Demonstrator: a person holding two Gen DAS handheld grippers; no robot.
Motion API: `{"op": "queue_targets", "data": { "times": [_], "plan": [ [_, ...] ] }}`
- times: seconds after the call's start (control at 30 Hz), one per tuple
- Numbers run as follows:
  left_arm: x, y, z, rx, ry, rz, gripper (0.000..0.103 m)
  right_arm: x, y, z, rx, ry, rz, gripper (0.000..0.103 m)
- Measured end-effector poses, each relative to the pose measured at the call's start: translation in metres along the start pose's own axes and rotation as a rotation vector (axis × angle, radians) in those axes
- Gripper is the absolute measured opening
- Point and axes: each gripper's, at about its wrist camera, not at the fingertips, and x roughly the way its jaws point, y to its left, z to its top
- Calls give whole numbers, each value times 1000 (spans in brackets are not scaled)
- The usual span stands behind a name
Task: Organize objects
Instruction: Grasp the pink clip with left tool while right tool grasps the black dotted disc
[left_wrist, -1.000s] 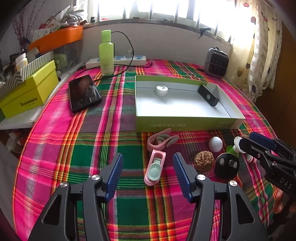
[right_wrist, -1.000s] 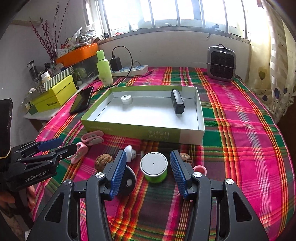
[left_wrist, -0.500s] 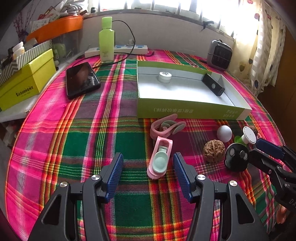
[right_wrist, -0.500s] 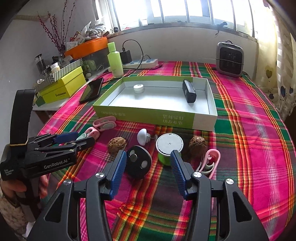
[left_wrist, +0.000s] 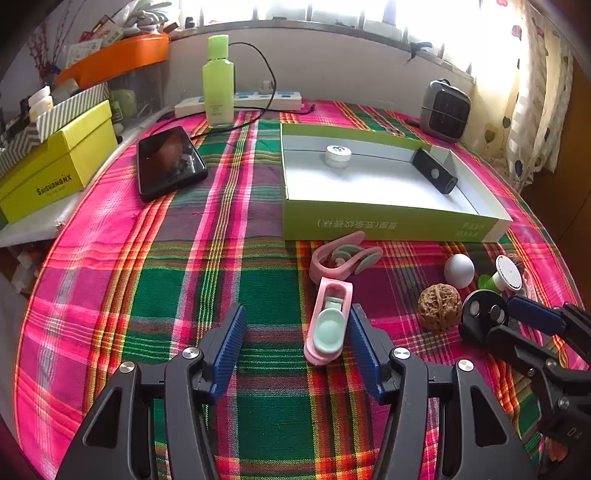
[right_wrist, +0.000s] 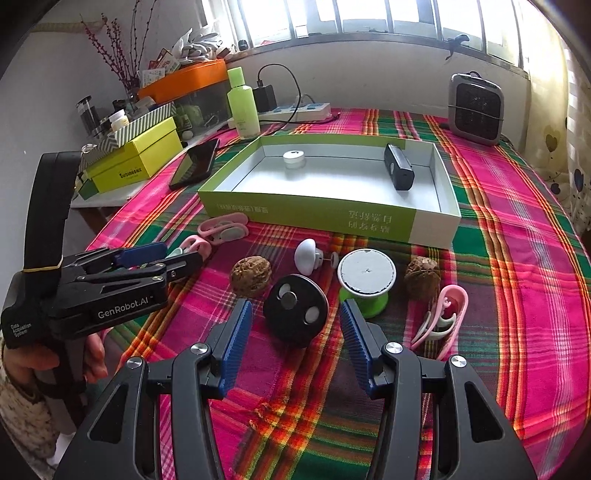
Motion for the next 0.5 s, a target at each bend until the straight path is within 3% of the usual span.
{"op": "queue_targets", "data": {
  "times": [0.5],
  "plan": [
    [2, 6, 3, -27, -5, -7, 55, 19, 0, 5, -5, 57, 9, 51]
  ]
}}
